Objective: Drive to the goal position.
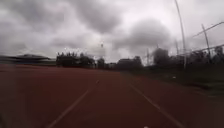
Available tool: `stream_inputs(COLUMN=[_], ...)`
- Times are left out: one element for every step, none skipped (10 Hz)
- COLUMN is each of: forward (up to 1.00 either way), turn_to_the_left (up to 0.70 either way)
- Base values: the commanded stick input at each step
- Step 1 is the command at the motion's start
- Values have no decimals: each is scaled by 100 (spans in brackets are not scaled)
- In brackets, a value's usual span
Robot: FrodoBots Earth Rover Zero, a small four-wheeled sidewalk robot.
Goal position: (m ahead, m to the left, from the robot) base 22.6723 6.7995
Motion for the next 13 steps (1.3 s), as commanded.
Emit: stream_inputs(forward=[70,70,70,70,70,70,70,70,70,70,70,70,70], turn_to_the_left=[0,0,0,0,0,0,0,0,0,0,0,0,0])
